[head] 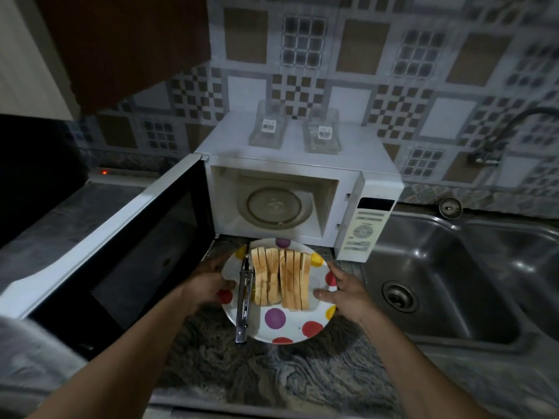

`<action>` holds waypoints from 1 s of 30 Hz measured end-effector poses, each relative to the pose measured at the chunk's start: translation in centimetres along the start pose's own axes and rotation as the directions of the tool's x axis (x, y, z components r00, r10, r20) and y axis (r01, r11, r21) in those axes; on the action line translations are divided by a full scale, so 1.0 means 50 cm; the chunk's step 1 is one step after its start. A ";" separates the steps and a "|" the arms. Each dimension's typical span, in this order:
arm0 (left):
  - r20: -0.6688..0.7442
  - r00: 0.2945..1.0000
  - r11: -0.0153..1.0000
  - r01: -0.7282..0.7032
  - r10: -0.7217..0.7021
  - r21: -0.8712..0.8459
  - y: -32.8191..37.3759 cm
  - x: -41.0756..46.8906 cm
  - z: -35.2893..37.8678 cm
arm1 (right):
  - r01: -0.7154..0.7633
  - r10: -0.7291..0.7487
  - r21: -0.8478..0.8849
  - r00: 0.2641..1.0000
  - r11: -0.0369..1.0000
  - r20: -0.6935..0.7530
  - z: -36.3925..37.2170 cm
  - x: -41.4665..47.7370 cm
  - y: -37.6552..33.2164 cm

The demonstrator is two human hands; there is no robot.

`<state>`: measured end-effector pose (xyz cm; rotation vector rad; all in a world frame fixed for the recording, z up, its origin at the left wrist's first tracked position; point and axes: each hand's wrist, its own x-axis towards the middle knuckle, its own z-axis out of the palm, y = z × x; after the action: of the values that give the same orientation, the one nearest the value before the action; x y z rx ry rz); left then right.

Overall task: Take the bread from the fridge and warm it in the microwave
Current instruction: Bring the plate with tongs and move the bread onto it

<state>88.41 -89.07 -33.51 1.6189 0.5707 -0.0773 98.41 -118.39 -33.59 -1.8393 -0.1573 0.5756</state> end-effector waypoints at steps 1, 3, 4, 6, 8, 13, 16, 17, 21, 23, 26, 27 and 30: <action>0.024 0.999 1.000 -0.022 0.021 0.005 0.009 -0.016 -0.005 | 0.011 -0.011 0.012 1.000 1.000 -0.011 0.003 -0.018 -0.009; 0.051 0.998 0.999 -0.038 0.039 -0.025 0.026 -0.038 -0.008 | 0.026 -0.025 0.012 0.999 1.000 -0.026 0.006 -0.045 -0.023; 0.072 0.996 0.999 -0.041 0.044 -0.032 0.036 -0.051 -0.011 | 0.031 -0.031 0.020 0.999 0.999 -0.032 0.007 -0.061 -0.030; 0.132 0.990 0.998 -0.047 0.052 -0.041 0.042 -0.075 -0.019 | 0.035 -0.034 0.019 0.999 0.999 -0.041 0.011 -0.096 -0.044; 0.183 0.981 0.998 -0.055 0.059 -0.027 0.046 -0.100 -0.033 | 0.050 -0.050 0.005 0.998 0.999 -0.048 0.016 -0.132 -0.055; 0.250 0.967 0.999 -0.045 0.047 -0.014 0.059 -0.170 -0.059 | 0.054 -0.056 -0.024 0.993 0.998 -0.101 0.035 -0.228 -0.066; 0.281 0.958 0.998 -0.047 0.053 -0.028 0.060 -0.214 -0.071 | 0.049 -0.052 -0.027 0.990 0.998 -0.134 0.050 -0.289 -0.076; 0.285 0.957 0.998 -0.050 0.055 -0.022 0.061 -0.227 -0.076 | 0.042 -0.045 -0.023 0.990 0.999 -0.136 0.055 -0.305 -0.078; 0.304 0.950 0.998 -0.062 0.068 -0.031 0.059 -0.288 -0.085 | 0.018 -0.021 -0.021 0.988 1.000 -0.155 0.071 -0.373 -0.082; 0.301 0.951 0.997 -0.056 0.067 -0.045 0.061 -0.320 -0.089 | 0.024 -0.025 -0.006 0.987 1.000 -0.159 0.077 -0.401 -0.084; 0.301 0.952 0.997 -0.047 0.064 -0.064 0.058 -0.361 -0.095 | 0.035 -0.034 0.000 0.988 0.999 -0.151 0.085 -0.441 -0.090; 0.302 0.951 0.997 -0.043 0.061 -0.069 0.056 -0.375 -0.097 | 0.034 -0.033 0.003 0.988 0.999 -0.150 0.087 -0.455 -0.091; 0.302 0.952 0.996 -0.034 0.059 -0.087 0.046 -0.417 -0.103 | 0.041 -0.040 0.005 0.989 0.999 -0.142 0.095 -0.496 -0.092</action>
<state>69.73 -90.81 -22.79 1.5036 0.2934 -0.2613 75.41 -122.22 -22.82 -1.8580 -0.0969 0.4147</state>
